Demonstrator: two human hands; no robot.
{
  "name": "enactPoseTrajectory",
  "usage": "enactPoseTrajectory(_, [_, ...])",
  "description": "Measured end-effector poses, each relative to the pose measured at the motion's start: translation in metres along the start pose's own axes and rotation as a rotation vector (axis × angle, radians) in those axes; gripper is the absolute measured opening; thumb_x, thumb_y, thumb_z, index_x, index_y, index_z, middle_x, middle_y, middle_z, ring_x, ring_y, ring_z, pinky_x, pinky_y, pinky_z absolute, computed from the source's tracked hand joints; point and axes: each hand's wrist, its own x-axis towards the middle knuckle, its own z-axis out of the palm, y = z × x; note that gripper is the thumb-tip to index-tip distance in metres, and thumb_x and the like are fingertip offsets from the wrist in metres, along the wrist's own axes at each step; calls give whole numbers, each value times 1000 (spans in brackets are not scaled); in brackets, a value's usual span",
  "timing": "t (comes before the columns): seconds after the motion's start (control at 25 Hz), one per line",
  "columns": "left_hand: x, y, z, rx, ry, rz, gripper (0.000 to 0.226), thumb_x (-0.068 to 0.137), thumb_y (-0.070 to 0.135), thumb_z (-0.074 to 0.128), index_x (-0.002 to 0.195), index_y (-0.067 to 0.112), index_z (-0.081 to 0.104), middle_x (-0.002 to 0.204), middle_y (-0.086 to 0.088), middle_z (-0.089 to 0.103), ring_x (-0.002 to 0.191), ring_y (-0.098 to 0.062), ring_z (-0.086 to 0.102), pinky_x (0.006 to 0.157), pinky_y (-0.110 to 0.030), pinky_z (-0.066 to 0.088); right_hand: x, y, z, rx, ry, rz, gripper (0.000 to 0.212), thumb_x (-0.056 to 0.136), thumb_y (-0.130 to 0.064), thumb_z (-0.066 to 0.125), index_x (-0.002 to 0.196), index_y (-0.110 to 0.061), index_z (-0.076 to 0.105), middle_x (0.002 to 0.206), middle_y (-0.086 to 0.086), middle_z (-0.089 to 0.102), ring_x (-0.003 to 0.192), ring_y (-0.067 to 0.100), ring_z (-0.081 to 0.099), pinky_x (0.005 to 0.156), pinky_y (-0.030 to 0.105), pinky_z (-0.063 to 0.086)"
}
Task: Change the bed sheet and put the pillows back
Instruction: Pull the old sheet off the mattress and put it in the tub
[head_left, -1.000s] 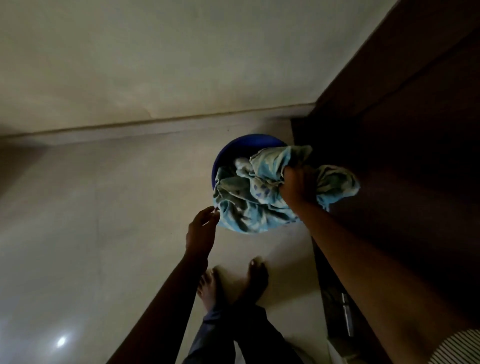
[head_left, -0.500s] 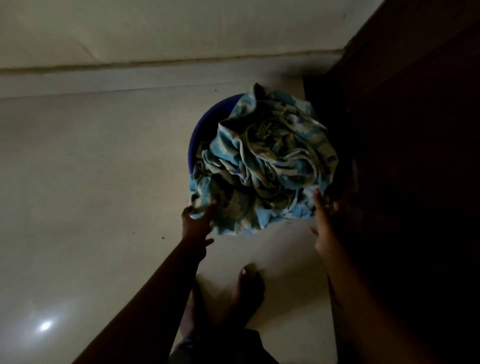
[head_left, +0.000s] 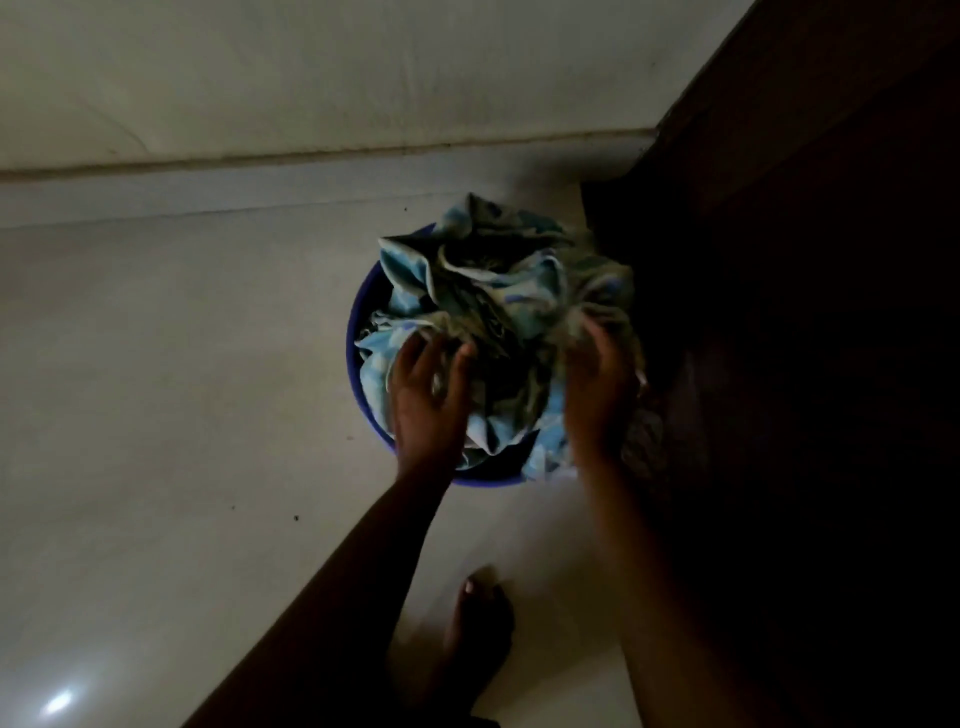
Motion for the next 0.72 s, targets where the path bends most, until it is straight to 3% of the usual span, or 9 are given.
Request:
enactPoseTrajectory(0.08, [17,-9,8,272,-196,83,63,84,61,29,129,24,54,149,-11,29,141,-27,18,116,-39,16,7,-16,26,-198,-289,-355,49,92,-40,40,124,-7,59,127,22,56,117,37,53,103,38,38])
enactPoseTrajectory(0.2, [49,-49,18,662,-461,69,56,92,59,20,143,37,29,158,-3,-1,145,-26,-6,117,-46,3,11,-2,69,-494,-869,-339,65,87,-54,24,148,-29,20,157,11,10,142,40,11,112,60,16])
enactPoseTrajectory(0.32, [49,-84,23,825,-589,21,53,96,53,22,146,41,13,158,3,-10,145,-24,-7,115,-45,3,-3,32,78,-760,-1136,-352,66,94,-41,35,148,-32,-2,157,6,-12,144,33,-1,114,55,12])
enactPoseTrajectory(0.44, [53,-81,16,763,-641,59,59,93,56,32,147,40,15,158,3,-2,145,-24,-1,116,-43,7,-5,26,71,-781,-1174,-321,72,94,-34,45,149,-27,0,157,9,-9,144,31,2,117,44,12])
enactPoseTrajectory(0.6, [20,-34,-36,567,-582,194,64,90,54,45,146,31,24,155,4,18,142,-17,21,111,-33,28,-1,-31,23,-625,-959,-213,57,92,-23,53,144,-22,31,156,9,9,144,27,13,115,33,18])
enactPoseTrajectory(0.72, [-34,20,-92,456,-558,163,58,90,48,47,142,22,37,149,-3,35,136,-18,36,108,-27,32,-8,-97,-42,-566,-858,-58,48,91,-16,50,138,-20,41,151,6,23,138,25,29,108,32,30])
